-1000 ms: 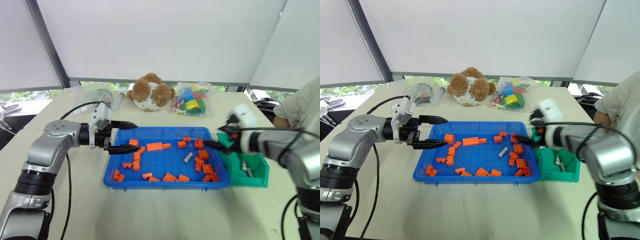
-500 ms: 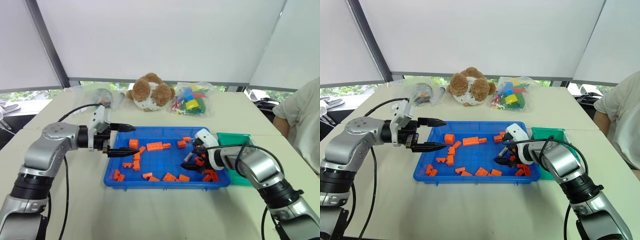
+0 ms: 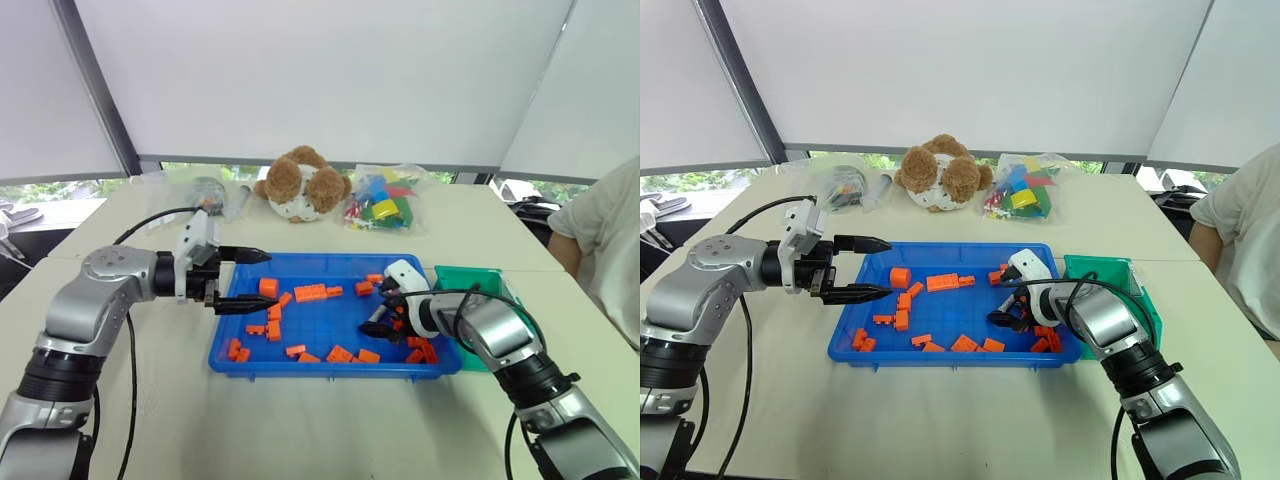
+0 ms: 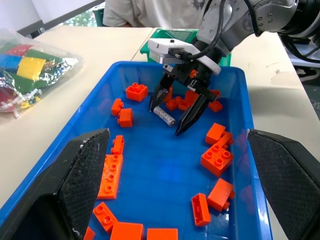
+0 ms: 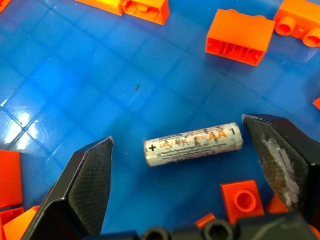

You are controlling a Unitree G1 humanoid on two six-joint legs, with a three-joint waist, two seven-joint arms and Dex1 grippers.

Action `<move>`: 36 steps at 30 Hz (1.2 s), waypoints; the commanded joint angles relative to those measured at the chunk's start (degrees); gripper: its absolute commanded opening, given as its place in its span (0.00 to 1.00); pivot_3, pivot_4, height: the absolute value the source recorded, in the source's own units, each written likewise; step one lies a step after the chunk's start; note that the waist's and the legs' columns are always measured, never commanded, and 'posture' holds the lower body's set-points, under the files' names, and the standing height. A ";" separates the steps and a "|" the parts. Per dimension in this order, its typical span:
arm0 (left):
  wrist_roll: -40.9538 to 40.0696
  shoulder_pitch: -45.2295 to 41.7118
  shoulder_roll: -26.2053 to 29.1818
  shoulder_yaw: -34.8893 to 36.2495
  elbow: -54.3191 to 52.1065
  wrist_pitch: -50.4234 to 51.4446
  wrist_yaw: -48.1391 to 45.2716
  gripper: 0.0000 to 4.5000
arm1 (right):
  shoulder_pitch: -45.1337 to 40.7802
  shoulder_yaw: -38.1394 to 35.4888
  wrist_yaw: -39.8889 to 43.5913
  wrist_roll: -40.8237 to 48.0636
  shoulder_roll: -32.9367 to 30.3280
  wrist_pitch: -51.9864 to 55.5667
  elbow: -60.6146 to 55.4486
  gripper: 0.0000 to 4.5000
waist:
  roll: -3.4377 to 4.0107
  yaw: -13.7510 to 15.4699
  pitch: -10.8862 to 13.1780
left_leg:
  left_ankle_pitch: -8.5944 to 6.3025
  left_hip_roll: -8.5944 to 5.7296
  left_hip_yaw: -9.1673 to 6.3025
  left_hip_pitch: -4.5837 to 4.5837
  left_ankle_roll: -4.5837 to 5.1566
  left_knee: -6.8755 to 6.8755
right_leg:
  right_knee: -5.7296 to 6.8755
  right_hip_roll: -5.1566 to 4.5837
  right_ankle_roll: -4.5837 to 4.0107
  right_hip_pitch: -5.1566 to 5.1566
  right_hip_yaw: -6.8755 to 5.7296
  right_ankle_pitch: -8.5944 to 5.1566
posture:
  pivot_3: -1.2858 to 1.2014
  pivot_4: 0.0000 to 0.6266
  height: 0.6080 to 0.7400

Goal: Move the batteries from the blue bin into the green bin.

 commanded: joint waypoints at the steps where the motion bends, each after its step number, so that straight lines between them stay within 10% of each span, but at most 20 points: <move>1: -0.56 -0.90 0.60 1.56 -1.05 -0.54 0.03 1.00 | -1.03 -0.41 0.65 -0.76 0.20 -0.18 0.01 0.99 | 0.00 0.01 0.00 | 0.00 0.00 0.00 0.00 0.00 0.00 | 0.00 0.00 0.00 0.00 0.00 0.00 | 0.52 0.24 0.96; 7: -0.48 -0.96 0.42 1.47 -0.87 -0.75 0.17 1.00 | -0.91 -0.68 1.06 -1.40 0.44 -0.07 -0.11 0.49 | 0.00 0.00 0.00 | 0.00 0.00 0.00 0.00 0.00 0.02 | 0.01 0.00 0.00 0.00 0.00 0.00 | 0.52 0.24 0.96; 21: -0.78 -0.84 0.59 1.25 -0.90 -0.41 -0.60 1.00 | -6.88 -17.43 -1.03 3.92 -6.67 9.20 -14.77 0.49 | 0.01 0.51 0.01 | 0.00 0.00 -0.02 -0.01 0.00 0.03 | 0.07 -0.01 0.00 -0.01 -0.03 0.00 | 0.52 0.24 0.96; 28: -0.70 -1.75 0.10 0.46 0.52 -0.35 -1.96 1.00 | 5.13 -26.65 3.45 2.82 -26.07 6.28 -15.15 0.49 | 0.04 1.72 0.02 | -0.14 0.00 0.00 -0.10 0.22 0.20 | -0.06 -0.03 0.00 0.03 -0.02 -0.01 | 0.52 0.24 0.96; 36: -0.84 -3.85 -0.66 0.21 2.47 -0.06 -2.92 1.00 | 17.55 -30.13 8.76 4.86 -30.47 1.40 -16.35 0.49 | 0.09 1.25 0.02 | -0.25 0.01 -0.02 -0.05 0.42 0.45 | 0.10 -0.01 0.01 0.07 0.02 0.00 | 0.52 0.24 0.96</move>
